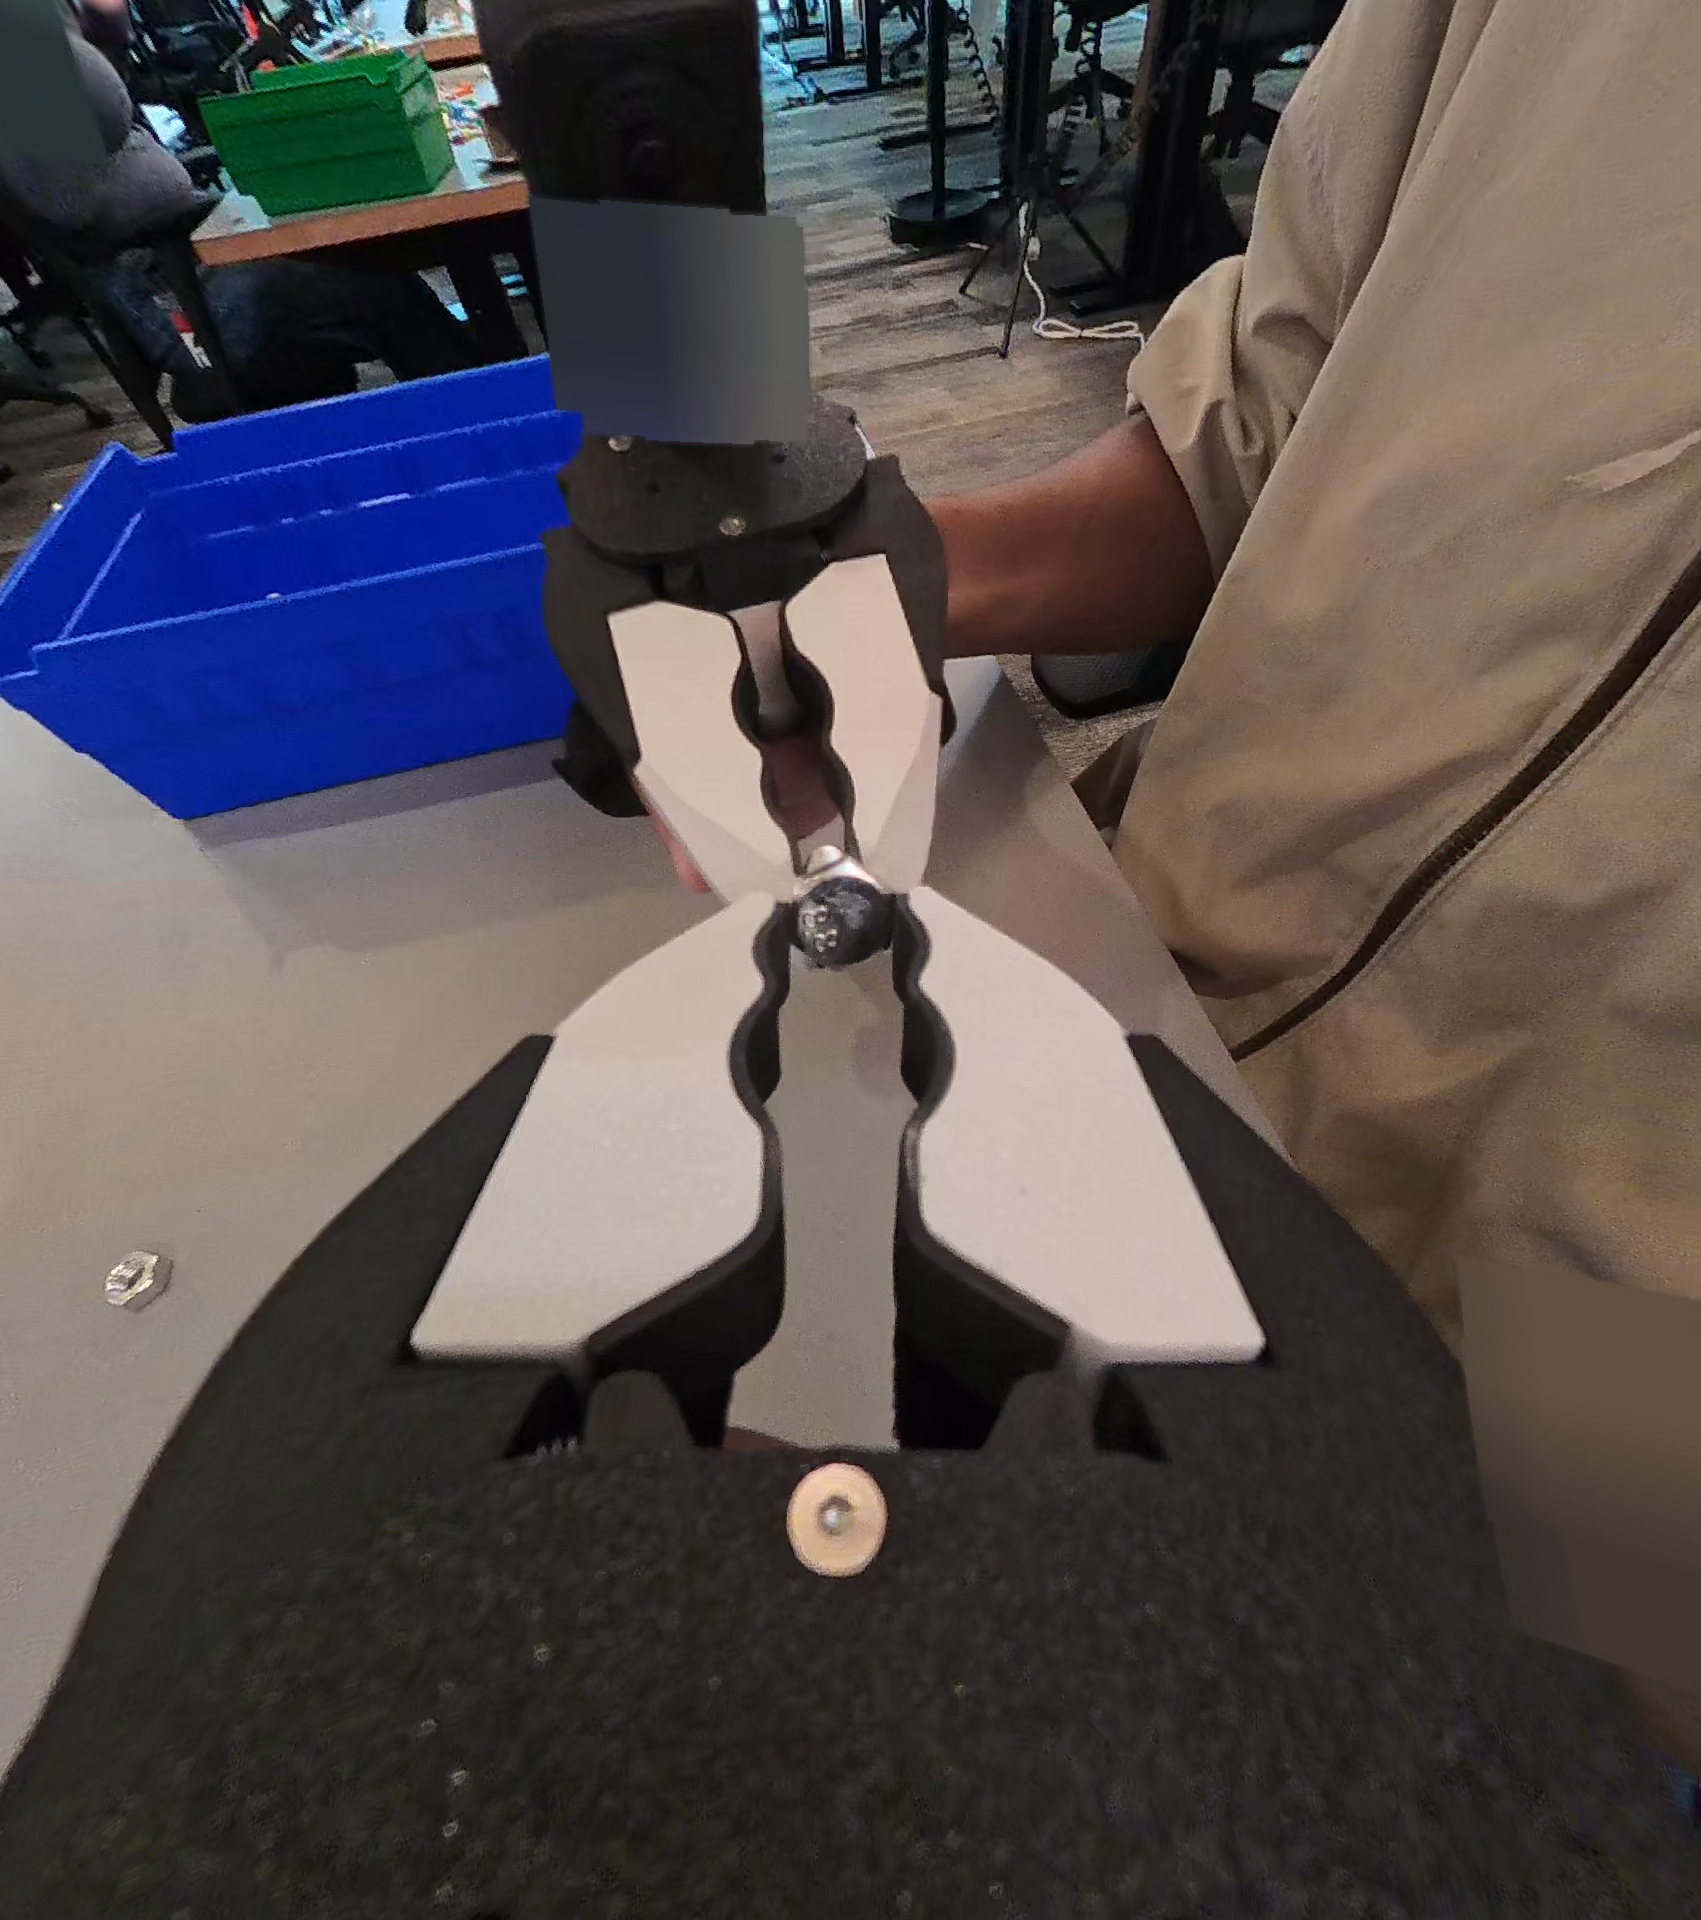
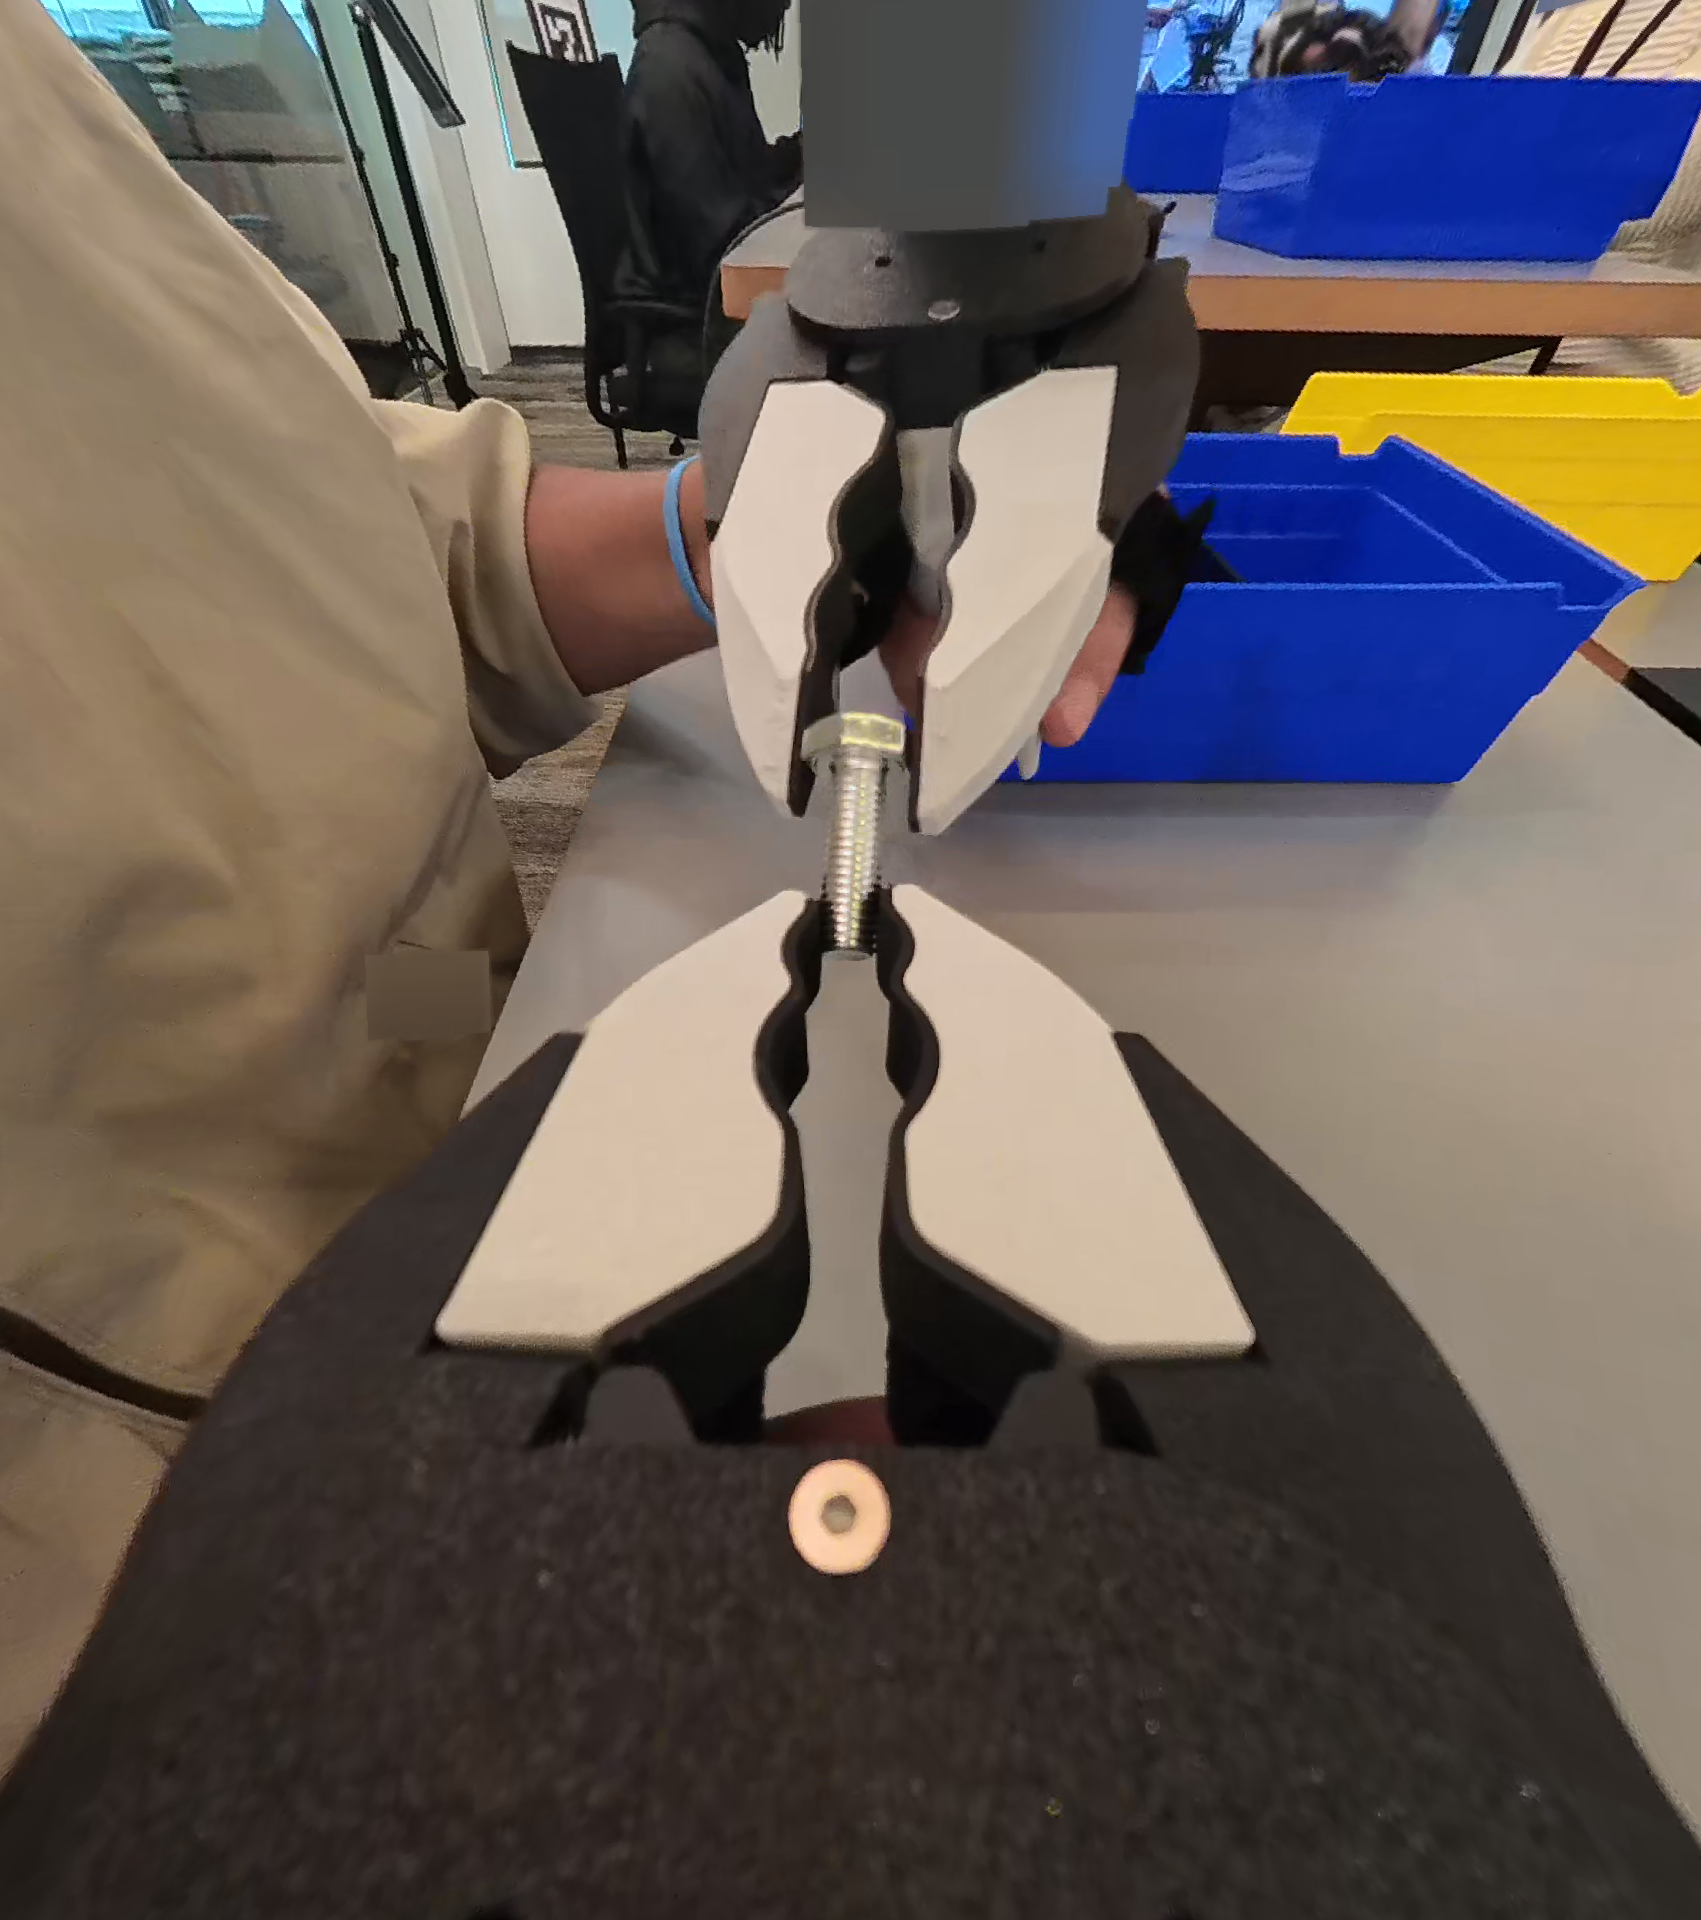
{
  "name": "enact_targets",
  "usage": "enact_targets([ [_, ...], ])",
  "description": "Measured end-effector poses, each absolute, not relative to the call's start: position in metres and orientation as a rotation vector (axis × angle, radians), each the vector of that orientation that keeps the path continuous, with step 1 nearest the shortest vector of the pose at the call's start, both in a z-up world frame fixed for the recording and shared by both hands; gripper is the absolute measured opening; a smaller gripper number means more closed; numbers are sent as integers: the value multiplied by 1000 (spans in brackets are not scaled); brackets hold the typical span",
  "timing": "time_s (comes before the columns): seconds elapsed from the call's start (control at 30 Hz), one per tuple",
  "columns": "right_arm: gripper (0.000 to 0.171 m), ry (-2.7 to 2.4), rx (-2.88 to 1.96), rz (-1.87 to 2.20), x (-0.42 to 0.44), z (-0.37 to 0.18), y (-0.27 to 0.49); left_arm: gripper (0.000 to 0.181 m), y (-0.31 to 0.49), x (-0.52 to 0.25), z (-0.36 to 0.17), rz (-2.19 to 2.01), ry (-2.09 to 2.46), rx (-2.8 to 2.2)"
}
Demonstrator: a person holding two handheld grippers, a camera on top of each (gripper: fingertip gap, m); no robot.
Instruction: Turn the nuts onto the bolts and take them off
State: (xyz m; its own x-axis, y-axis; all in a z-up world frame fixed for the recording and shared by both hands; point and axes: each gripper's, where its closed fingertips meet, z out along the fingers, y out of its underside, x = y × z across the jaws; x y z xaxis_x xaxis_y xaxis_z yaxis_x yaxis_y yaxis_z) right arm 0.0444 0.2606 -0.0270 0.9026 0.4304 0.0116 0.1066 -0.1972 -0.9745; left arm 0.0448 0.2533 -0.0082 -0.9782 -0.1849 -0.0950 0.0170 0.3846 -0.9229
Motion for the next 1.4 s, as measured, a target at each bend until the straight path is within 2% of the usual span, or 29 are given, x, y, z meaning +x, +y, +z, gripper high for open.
enact_targets([
  [0.2, 10, -383, -1753, 277, 49, -28, 262, 18, 255, 48, -10, -1600, 2437, -149],
  [0.37, 27, -244, -1795, 63, 86, -38, 260, 18, 270, 74, -10, -1612, 2237, -368],
  [0.43, 27, -155, -1795, 31, 101, -45, 257, 18, 278, 83, -14, -1655, 2133, -466],
  [0.63, 27, -66, -1687, 264, 89, -42, 263, 18, 274, 79, -19, -1842, 2047, -512],
  [0.73, 27, -75, -1623, 350, 82, -31, 264, 18, 267, 74, -18, -1886, 2056, -489],
  [0.87, 12, -127, -1613, 320, 78, -29, 263, 18, 261, 73, -21, -1889, 2082, -472],
  [0.97, 11, -185, -1661, 279, 76, -32, 260, 18, 258, 71, -25, -1891, 2110, -463],
  [1.13, 10, -315, -1821, 128, 78, -45, 255, 19, 261, 73, -48, -1643, 2248, -427],
  [1.23, 10, -374, -1916, 45, 85, -52, 253, 36, 267, 78, -64, -1413, 2349, -434],
  [1.4, 10, -515, -2118, -132, 92, -69, 254, 39, 274, 85, -78, -1055, 2414, -382],
])
